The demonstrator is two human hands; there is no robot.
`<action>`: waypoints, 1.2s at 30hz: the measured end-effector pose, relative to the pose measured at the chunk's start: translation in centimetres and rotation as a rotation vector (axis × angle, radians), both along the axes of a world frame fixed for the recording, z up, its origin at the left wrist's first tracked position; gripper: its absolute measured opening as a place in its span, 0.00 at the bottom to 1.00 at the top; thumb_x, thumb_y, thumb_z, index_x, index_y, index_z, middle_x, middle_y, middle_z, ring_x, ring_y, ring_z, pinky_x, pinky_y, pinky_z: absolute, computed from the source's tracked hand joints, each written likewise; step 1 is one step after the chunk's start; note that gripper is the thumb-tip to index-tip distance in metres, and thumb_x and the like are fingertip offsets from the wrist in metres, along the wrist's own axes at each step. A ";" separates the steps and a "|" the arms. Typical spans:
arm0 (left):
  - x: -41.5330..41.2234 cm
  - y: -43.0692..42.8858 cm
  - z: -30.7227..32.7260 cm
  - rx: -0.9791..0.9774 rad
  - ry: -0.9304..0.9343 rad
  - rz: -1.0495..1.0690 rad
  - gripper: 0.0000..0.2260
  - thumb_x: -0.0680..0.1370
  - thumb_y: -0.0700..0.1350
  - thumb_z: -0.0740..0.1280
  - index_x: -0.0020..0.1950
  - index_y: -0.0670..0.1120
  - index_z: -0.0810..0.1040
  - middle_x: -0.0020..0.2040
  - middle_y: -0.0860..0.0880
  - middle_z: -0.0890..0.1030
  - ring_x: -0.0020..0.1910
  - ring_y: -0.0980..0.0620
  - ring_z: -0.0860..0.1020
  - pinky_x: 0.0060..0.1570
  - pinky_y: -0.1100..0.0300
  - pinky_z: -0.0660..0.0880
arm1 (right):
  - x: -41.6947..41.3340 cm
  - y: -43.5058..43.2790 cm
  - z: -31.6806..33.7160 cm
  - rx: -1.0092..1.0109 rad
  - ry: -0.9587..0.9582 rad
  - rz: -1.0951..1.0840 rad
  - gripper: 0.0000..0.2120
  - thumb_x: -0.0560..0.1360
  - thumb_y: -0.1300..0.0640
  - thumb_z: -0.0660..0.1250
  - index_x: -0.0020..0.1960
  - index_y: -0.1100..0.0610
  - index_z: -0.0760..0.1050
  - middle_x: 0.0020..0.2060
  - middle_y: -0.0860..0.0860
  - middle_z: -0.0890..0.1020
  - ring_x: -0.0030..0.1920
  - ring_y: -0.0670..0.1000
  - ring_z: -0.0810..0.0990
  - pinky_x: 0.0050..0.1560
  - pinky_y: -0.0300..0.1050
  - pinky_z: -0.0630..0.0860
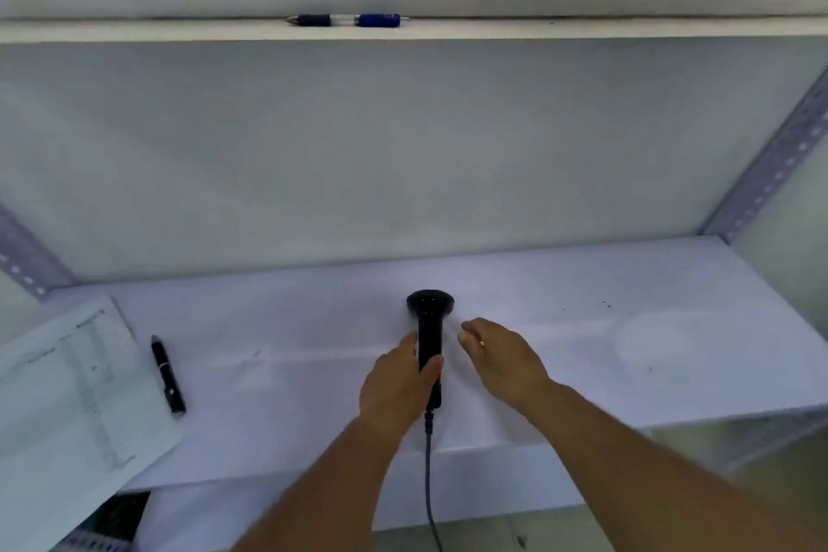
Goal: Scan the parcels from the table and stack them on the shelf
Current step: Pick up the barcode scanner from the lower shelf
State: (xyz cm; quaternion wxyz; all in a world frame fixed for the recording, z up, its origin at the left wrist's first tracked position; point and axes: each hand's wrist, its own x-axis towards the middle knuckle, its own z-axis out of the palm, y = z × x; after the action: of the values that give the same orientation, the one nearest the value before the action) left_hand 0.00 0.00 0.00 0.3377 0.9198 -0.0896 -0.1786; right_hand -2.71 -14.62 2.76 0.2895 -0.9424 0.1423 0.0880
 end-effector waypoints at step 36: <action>-22.9 3.1 24.7 -0.311 -0.228 -0.514 0.30 0.81 0.50 0.62 0.77 0.61 0.47 0.68 0.57 0.69 0.58 0.60 0.71 0.59 0.62 0.72 | -21.8 4.3 26.7 0.835 -0.653 -0.323 0.40 0.67 0.70 0.77 0.68 0.42 0.64 0.57 0.41 0.74 0.57 0.43 0.77 0.46 0.34 0.79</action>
State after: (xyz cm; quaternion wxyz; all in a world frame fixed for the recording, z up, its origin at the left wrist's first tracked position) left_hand -22.94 3.07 24.73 0.4059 0.8184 -0.3826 -0.1382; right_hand -24.55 -10.32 29.45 0.6774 -0.6921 0.1409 -0.2054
